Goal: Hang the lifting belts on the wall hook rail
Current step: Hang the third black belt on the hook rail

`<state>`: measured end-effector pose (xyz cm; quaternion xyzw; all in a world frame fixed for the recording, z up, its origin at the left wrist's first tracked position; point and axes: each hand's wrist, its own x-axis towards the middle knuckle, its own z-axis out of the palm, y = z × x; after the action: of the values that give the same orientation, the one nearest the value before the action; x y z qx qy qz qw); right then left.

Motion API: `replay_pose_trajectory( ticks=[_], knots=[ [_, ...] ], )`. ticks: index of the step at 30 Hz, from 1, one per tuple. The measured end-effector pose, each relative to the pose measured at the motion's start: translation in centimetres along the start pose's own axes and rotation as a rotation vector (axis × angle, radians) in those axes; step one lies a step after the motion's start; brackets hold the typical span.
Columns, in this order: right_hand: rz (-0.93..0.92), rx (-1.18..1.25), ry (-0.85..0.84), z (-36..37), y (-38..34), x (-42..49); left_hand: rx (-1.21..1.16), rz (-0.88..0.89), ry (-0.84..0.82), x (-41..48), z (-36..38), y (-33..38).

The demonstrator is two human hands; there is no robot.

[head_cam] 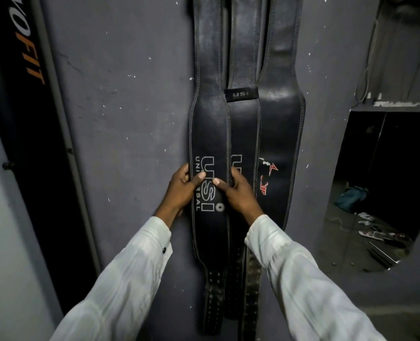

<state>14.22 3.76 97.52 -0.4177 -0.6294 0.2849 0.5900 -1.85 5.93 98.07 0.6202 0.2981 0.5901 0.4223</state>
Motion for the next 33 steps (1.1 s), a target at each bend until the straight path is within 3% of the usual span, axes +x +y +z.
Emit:
replay_pose_trajectory(
  ticks=[4,9,14,18,24,29,33],
  knots=[
    [0.045,-0.039,-0.089,-0.2,2.2,-1.8,0.013,-0.070,-0.093,-1.9,-1.0,-2.6],
    [0.005,-0.047,0.036,0.6,3.4,-2.1,0.032,0.004,0.021,-1.9,-0.4,-4.3],
    [0.110,-0.132,-0.070,0.4,5.2,-4.6,0.036,-0.071,-0.086,-3.9,-1.0,-6.5],
    [0.115,-0.178,0.032,0.1,5.9,-4.5,0.094,-0.028,-0.048,-3.3,-0.4,-6.9],
    [0.172,-0.241,-0.147,-0.3,8.8,-5.9,0.171,-0.201,-0.223,-5.4,-1.5,-9.0],
    [0.205,-0.262,-0.084,0.4,9.8,-6.4,0.338,-0.126,-0.040,-5.9,-1.2,-9.9],
    [0.296,-0.330,0.038,1.6,10.8,-6.7,0.418,-0.163,0.035,-6.4,-1.3,-9.7]
  ],
)
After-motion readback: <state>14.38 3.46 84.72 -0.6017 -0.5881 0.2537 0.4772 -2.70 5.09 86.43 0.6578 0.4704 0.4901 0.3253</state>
